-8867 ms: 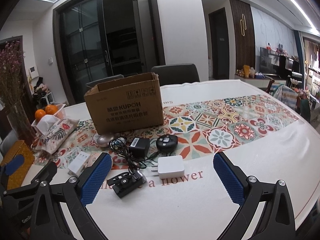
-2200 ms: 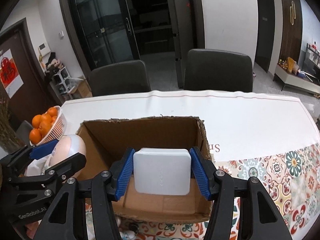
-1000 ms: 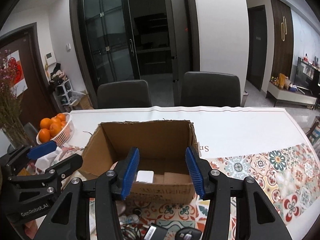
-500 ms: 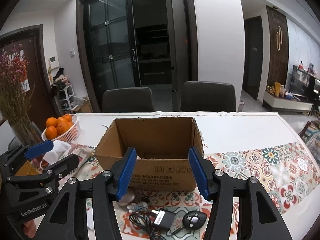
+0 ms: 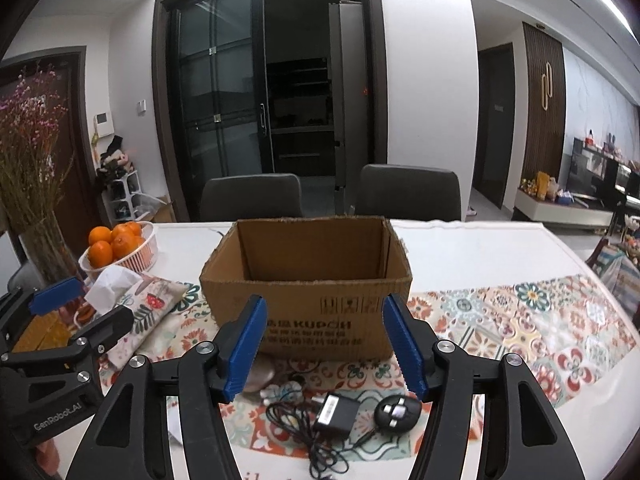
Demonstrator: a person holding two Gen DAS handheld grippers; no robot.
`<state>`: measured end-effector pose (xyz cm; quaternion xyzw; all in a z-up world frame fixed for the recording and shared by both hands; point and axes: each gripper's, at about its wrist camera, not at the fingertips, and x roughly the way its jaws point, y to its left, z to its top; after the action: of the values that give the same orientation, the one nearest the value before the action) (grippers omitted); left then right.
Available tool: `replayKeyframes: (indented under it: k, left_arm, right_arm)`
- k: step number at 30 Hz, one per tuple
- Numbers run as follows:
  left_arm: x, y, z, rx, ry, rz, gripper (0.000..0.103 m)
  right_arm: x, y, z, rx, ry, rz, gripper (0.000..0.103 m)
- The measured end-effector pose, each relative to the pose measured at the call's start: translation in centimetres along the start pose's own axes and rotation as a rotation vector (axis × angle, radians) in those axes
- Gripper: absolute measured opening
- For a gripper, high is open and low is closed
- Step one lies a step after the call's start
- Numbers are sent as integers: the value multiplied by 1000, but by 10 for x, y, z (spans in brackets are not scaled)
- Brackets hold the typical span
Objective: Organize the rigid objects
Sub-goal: 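Withdraw both tools from the cardboard box back toward the table items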
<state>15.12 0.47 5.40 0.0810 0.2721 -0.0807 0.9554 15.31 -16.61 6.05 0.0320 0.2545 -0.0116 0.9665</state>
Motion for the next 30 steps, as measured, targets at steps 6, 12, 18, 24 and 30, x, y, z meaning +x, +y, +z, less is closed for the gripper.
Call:
replayKeyframes:
  k: [6, 12, 18, 24, 30]
  left_arm:
    - [-1, 1, -20, -19, 23, -18, 75]
    - [0, 3, -37, -54, 48, -30, 75]
    - [2, 3, -52, -26, 60, -6, 75]
    - [11, 5, -66, -5, 108, 3, 75]
    - [14, 1, -74, 32, 113, 13, 77]
  right_arm:
    - [-9, -2, -14, 20, -19, -21, 62]
    - [-21, -3, -28, 56, -57, -64, 67]
    - [-17, -3, -41, 77, -36, -78, 71]
    - [-3, 0, -54, 68, 29, -78, 71]
    - [6, -3, -64, 82, 71, -65, 71]
